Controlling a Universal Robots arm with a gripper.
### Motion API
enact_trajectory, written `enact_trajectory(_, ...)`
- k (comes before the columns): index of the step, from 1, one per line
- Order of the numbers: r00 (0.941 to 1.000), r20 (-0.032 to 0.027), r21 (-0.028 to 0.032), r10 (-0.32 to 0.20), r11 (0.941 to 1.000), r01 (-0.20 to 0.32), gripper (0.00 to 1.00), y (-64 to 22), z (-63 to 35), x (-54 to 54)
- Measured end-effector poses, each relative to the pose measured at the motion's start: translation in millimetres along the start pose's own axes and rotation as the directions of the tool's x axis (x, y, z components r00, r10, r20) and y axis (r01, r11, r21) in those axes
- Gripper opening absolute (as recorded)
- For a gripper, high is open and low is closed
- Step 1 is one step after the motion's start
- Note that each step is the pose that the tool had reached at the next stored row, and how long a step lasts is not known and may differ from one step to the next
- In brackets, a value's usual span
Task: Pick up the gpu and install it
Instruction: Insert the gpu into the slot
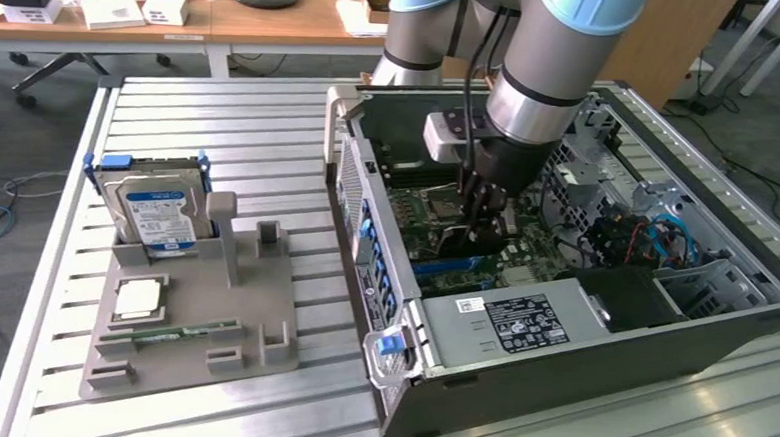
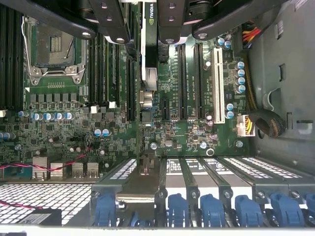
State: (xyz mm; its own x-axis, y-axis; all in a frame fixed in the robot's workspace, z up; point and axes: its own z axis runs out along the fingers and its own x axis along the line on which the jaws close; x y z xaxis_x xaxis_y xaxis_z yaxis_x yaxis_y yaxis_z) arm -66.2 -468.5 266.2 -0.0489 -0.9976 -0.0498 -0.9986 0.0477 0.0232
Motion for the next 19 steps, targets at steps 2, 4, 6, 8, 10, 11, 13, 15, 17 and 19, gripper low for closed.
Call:
enact_trajectory(2,1.0,-0.0001,-0.0001,0.0,1.0,0.0,0.27,0.2,0.1,-0.2)
enact_trajectory(4,1.0,0.0,0.0,0.0,1.0,0.0,0.27,0.2,0.6,-0.5)
enact_trajectory(6,1.0,-0.0003,-0.0001,0.0,1.0,0.0,0.27,0.3,1.2,-0.9)
enact_trajectory(8,1.0,-0.0004,0.0,0.0,1.0,0.0,0.27,0.6,1.6,-1.5)
enact_trajectory(10,1.0,-0.0005,0.0001,0.0,1.0,0.0,0.27,1.0,1.8,-2.1)
enact_trajectory(11,1.0,-0.0005,0.0,0.0,1.0,0.0,0.27,1.2,1.9,-2.6)
enact_trajectory(13,1.0,-0.0004,0.0,0.0,1.0,0.0,0.27,1.9,2.1,-3.4)
enact_trajectory(15,1.0,-0.0004,0.0,0.0,1.0,0.0,0.27,2.3,2.3,-3.7)
enact_trajectory(17,1.0,-0.0005,-0.0001,0.0,1.0,0.0,0.27,2.4,2.2,-3.7)
enact_trajectory(19,1.0,-0.0004,0.0,0.0,1.0,0.0,0.27,2.4,2.3,-3.8)
